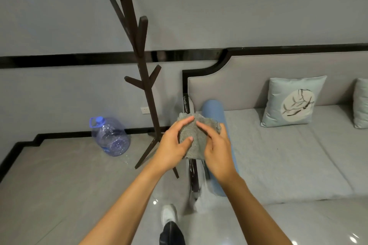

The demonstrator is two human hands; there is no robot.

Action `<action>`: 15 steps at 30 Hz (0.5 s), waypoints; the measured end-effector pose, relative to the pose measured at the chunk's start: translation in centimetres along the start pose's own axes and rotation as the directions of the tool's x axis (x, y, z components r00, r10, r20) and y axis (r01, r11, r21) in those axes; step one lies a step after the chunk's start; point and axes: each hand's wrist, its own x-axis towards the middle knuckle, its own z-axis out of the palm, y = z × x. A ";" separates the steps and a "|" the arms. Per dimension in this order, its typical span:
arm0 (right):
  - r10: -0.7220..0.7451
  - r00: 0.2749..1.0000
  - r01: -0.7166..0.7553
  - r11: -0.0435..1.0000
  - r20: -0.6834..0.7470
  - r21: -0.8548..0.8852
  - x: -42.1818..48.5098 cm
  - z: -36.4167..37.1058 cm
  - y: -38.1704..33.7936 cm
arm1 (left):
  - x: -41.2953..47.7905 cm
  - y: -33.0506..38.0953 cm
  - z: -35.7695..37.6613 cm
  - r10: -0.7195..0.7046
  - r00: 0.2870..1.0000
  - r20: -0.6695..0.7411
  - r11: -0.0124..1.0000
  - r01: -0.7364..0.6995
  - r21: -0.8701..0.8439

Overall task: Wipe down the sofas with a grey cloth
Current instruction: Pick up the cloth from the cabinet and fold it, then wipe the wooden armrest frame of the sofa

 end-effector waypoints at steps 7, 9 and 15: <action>0.162 0.985 -0.157 0.983 0.051 -0.098 12.6 9.1 8.3 | 15.1 -11.7 -1.5 -0.177 0.975 0.136 0.966 0.199 -0.167; 0.176 0.982 -0.171 0.982 0.061 -0.083 15.7 11.1 11.0 | 18.4 -14.7 -1.8 -0.235 0.959 0.157 0.934 0.268 -0.236; 0.239 0.967 -0.222 0.958 0.083 -0.179 22.7 16.2 19.9 | 26.2 -22.7 -1.8 -0.400 0.893 0.206 0.807 0.450 -0.383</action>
